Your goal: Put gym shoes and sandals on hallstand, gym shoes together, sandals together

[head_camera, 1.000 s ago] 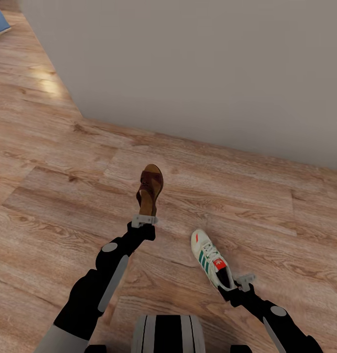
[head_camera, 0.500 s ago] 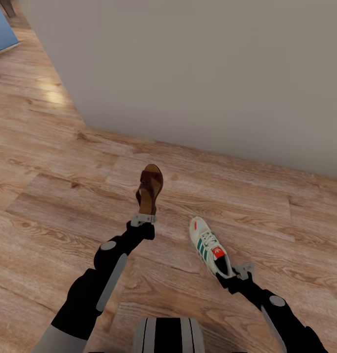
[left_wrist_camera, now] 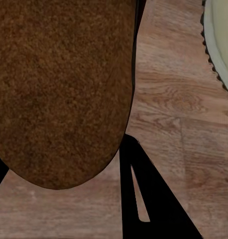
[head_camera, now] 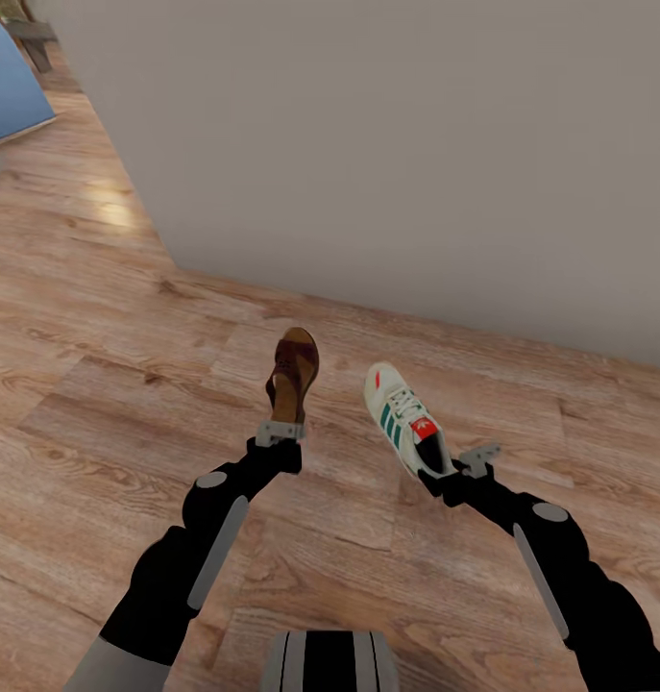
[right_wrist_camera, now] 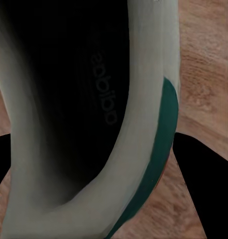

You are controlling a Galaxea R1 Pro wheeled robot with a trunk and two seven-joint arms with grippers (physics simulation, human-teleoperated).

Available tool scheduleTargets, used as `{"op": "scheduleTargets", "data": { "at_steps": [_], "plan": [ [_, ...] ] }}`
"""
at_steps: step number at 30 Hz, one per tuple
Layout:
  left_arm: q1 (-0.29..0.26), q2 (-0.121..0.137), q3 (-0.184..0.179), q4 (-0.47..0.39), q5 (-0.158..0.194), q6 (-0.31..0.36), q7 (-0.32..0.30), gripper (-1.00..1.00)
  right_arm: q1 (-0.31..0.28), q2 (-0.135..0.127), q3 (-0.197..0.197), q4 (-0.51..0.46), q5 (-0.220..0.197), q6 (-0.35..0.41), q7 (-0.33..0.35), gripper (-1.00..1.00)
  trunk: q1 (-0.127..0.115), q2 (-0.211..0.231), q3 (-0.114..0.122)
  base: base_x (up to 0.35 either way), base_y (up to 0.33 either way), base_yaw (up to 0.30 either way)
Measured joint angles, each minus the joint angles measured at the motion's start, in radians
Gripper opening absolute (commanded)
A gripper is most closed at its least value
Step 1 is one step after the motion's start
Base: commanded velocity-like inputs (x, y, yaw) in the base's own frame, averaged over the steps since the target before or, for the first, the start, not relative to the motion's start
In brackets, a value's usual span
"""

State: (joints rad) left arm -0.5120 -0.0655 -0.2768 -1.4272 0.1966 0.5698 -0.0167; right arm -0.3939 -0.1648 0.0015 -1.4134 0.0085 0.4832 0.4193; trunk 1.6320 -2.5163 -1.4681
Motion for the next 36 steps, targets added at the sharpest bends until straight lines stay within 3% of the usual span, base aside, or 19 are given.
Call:
{"op": "scheduleTargets", "data": {
  "at_steps": [11,36],
  "plan": [
    [0.0,-0.002,-0.003,0.001,0.006,0.003,0.001,-1.0,0.0,-0.002,-0.035,-0.017,-0.004,0.003,-0.002,-1.0,-0.005,0.003,0.057,0.0,0.0,0.0],
    [0.0,-0.001,-0.003,0.002,0.008,0.003,0.001,-1.0,0.0,0.014,-0.035,-0.013,-0.004,0.004,-0.001,-1.0,-0.016,0.008,0.196,0.0,0.0,0.0]
  ]
}}
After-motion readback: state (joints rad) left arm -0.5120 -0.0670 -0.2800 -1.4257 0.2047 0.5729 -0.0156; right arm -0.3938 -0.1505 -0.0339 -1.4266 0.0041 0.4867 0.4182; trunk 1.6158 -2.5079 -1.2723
